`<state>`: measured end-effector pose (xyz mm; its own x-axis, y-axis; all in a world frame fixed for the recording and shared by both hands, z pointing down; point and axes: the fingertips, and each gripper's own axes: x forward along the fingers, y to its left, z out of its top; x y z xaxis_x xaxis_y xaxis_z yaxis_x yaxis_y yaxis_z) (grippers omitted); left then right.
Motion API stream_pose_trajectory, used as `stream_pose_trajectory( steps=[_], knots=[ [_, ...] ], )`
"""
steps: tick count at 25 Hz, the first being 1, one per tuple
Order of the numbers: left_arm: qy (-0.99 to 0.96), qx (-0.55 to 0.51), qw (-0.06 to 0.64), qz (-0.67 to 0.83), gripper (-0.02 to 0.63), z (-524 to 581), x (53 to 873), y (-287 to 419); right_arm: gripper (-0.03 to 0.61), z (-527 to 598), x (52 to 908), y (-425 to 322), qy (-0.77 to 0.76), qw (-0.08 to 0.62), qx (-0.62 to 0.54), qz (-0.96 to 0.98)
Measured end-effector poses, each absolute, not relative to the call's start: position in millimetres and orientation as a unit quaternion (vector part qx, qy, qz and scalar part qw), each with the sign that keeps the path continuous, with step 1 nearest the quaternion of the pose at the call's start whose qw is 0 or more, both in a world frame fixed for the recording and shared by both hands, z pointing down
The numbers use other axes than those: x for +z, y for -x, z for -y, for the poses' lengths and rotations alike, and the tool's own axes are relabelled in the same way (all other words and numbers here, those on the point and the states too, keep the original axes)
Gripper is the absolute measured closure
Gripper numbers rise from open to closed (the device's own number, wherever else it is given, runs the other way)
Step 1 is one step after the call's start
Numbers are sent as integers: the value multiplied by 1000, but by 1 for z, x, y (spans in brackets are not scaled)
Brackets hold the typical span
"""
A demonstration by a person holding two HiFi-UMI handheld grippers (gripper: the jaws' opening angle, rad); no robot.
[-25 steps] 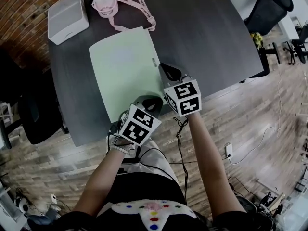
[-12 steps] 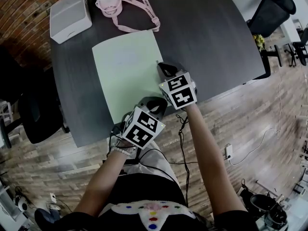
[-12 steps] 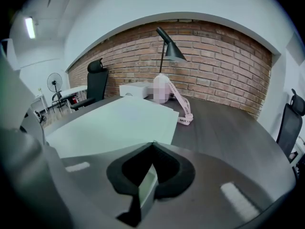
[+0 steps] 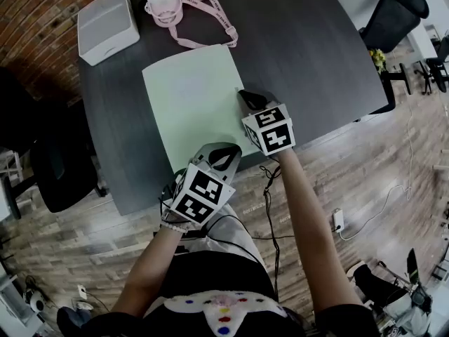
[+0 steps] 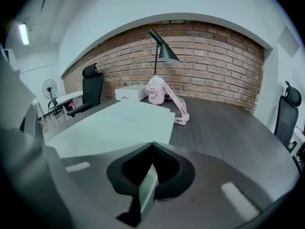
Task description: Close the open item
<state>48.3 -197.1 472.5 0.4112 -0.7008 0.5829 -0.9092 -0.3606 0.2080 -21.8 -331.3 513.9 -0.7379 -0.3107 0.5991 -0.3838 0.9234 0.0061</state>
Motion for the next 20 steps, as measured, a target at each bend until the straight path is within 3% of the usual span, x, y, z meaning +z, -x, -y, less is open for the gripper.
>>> stream_pose_trajectory(
  steps=[6,15,20],
  knots=[
    [-797,200,230,522,607,184,455,-21,569,334,486,12,-232,276,47,932],
    [-787,196,250,529,609,180,467,-1,569,331,485,9,-259,298,14,919],
    [-786,194,261,525,607,184,477,0,495,339,491,7,-267,307,37,913]
  ],
)
